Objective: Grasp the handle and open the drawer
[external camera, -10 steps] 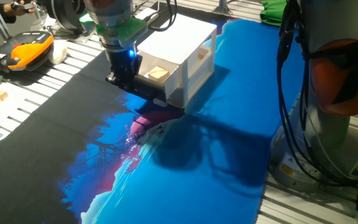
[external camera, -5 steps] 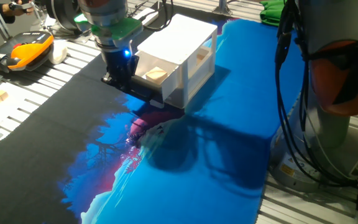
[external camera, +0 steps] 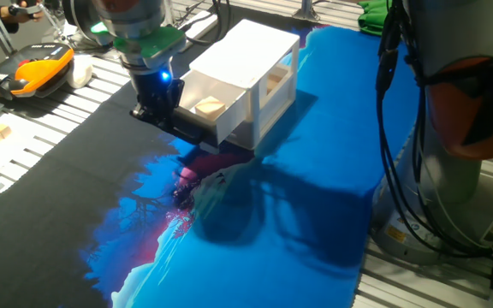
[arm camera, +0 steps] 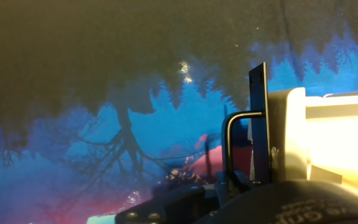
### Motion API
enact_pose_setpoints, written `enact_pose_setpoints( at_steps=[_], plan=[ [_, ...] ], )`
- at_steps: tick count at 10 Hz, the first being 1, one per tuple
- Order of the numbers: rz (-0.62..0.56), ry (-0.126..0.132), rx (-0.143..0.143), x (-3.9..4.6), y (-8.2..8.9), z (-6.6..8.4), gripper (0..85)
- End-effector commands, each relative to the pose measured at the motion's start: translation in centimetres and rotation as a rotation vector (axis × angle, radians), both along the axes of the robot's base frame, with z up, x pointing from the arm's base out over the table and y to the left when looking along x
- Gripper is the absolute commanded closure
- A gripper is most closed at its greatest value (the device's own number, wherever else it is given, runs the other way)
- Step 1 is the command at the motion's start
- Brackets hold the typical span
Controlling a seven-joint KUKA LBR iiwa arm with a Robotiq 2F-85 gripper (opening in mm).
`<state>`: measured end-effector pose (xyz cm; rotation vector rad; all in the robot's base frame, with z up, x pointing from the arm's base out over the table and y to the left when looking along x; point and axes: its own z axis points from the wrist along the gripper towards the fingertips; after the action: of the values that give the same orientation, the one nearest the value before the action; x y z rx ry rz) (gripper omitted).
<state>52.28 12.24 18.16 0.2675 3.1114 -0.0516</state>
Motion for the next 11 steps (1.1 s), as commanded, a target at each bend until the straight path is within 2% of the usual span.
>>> enact_pose_setpoints(
  at_steps=[1,9,11],
  plan=[
    [-0.002,0.000,-0.002,0.03,0.3,0.1,85.0],
    [0.014,-0.002,-0.009,0.43,1.2,0.0,85.0],
    [0.036,-0.003,-0.032,0.49,1.8,-0.2,85.0]
  ],
)
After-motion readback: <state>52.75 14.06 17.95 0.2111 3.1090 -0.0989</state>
